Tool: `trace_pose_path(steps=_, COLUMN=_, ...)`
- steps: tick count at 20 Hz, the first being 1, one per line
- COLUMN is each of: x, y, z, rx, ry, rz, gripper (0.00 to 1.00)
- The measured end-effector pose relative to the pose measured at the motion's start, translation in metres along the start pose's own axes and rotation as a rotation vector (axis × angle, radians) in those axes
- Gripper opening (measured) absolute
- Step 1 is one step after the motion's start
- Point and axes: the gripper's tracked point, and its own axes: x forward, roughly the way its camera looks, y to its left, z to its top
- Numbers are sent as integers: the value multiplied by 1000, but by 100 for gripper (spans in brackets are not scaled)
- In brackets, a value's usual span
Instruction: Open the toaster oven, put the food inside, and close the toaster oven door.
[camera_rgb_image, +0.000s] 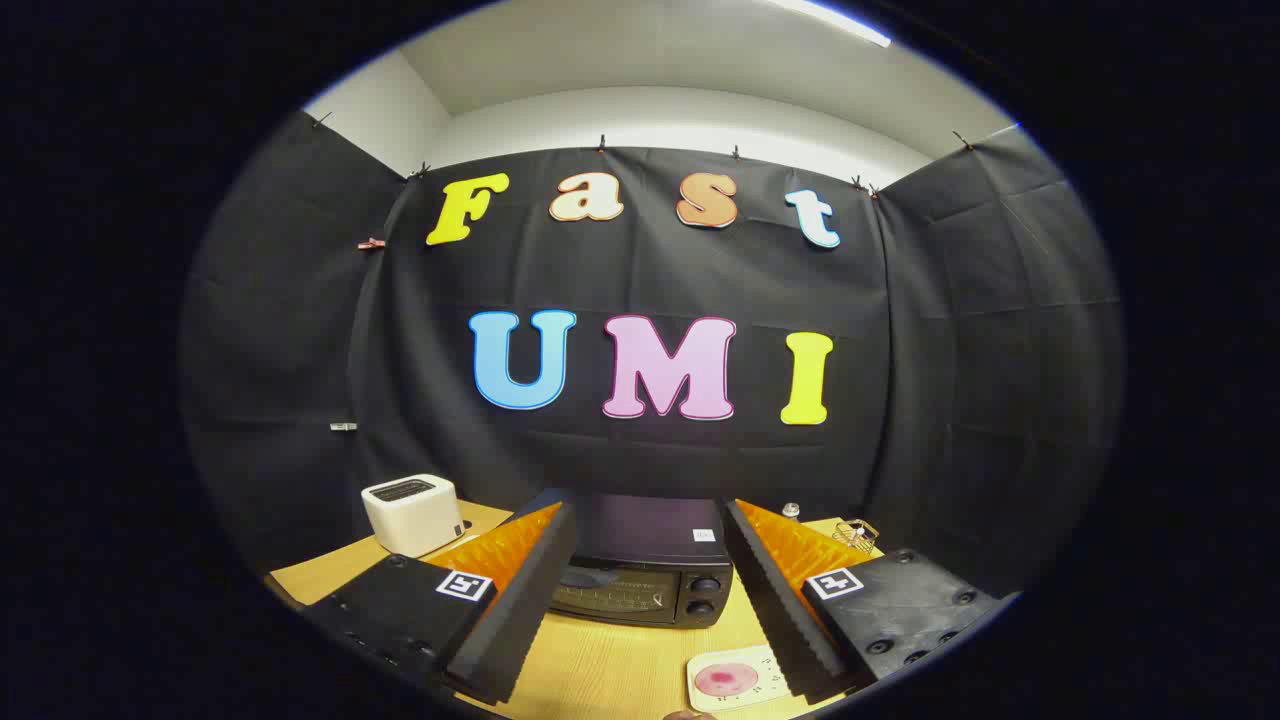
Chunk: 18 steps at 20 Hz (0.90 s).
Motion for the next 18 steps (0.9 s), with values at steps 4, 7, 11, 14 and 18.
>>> trace_pose_path(steps=4, x=-2, y=7, z=-1, rx=11, ry=3, rz=17, gripper=98)
trace_pose_path(steps=7, x=-4, y=9, z=-2, rx=13, ry=4, rz=25, gripper=98)
trace_pose_path(steps=11, x=-3, y=10, z=-6, rx=23, ry=13, rz=29, gripper=98)
trace_pose_path(steps=14, x=2, y=9, z=-13, rx=26, ry=28, rz=24, gripper=98)
trace_pose_path(steps=18, x=11, y=6, z=-27, rx=40, ry=57, rz=1, gripper=98)
